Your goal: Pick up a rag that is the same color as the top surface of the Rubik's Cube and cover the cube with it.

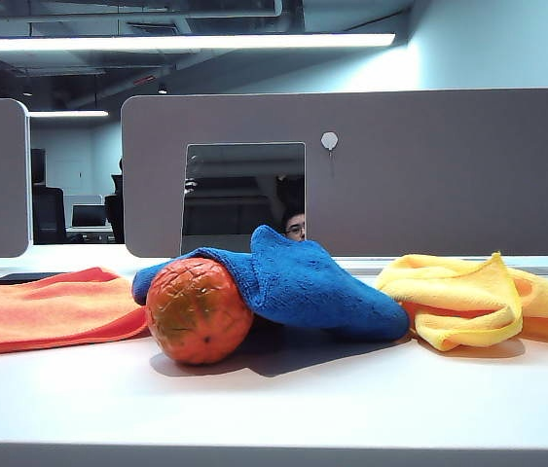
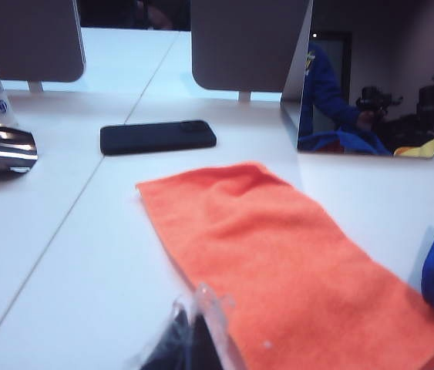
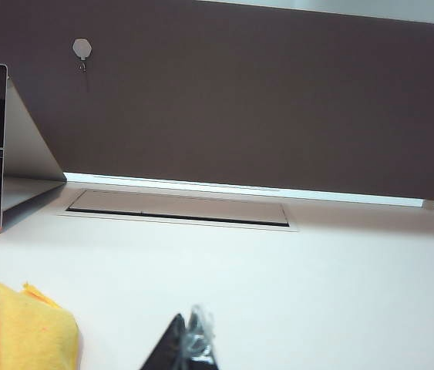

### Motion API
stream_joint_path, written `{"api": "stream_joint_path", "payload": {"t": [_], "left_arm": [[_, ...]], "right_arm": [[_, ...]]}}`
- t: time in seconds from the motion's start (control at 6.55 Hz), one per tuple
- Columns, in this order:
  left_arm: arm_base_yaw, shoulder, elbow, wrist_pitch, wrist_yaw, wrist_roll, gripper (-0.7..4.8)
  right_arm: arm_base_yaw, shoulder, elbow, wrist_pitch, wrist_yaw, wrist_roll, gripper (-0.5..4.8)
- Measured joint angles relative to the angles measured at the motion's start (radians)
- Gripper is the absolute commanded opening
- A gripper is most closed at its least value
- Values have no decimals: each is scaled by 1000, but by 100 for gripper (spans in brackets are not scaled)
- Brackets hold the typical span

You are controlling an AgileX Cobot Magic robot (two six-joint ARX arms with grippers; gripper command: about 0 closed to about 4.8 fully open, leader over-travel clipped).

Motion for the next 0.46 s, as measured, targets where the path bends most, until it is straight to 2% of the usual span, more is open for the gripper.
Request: {"api": "stream_joint_path", "payload": {"t": [0.46], "left_arm": [[0,0,0,61,3,1,-6]], "right_arm": [[0,0,0,0,10,11,-5]]}}
